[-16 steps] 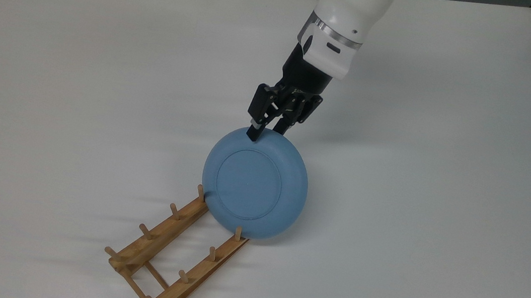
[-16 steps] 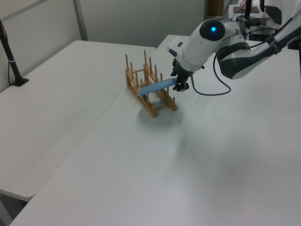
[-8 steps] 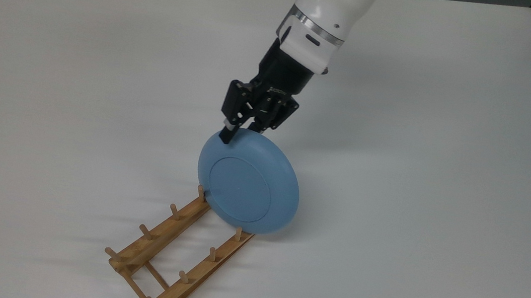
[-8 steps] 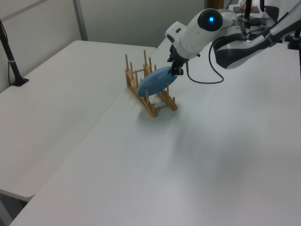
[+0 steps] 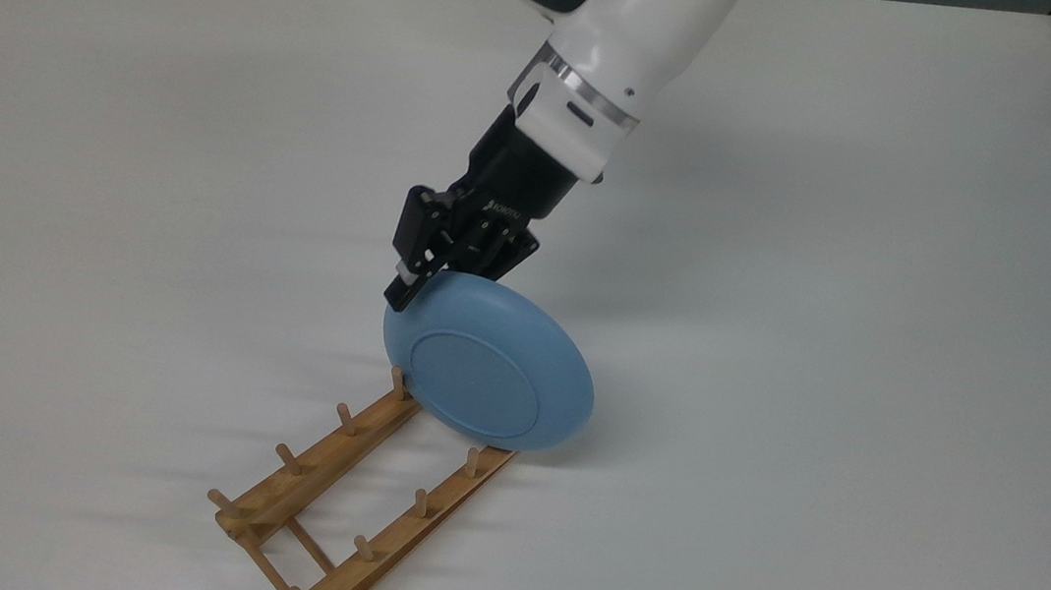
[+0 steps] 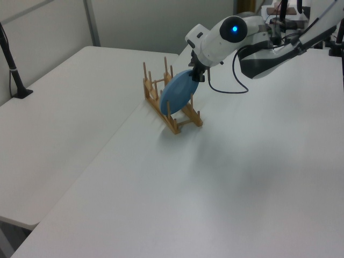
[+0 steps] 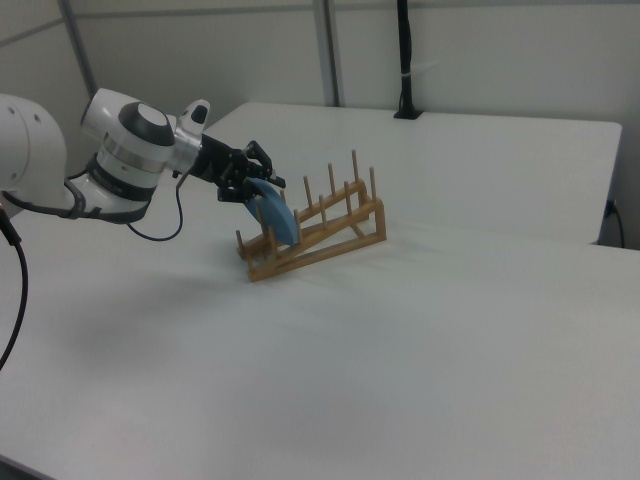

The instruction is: Pick plate from plate rack

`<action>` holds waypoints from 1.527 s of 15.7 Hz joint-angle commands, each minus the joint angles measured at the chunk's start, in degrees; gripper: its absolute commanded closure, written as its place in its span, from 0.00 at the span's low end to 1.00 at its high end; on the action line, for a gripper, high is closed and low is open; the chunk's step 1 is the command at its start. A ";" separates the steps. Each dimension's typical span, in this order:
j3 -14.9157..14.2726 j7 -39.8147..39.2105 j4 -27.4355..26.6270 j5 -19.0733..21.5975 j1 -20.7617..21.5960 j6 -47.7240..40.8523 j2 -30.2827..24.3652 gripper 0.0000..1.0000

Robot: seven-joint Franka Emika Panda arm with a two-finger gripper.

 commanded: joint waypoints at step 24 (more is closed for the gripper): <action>-0.81 6.68 2.21 -1.69 0.64 0.11 0.77 1.00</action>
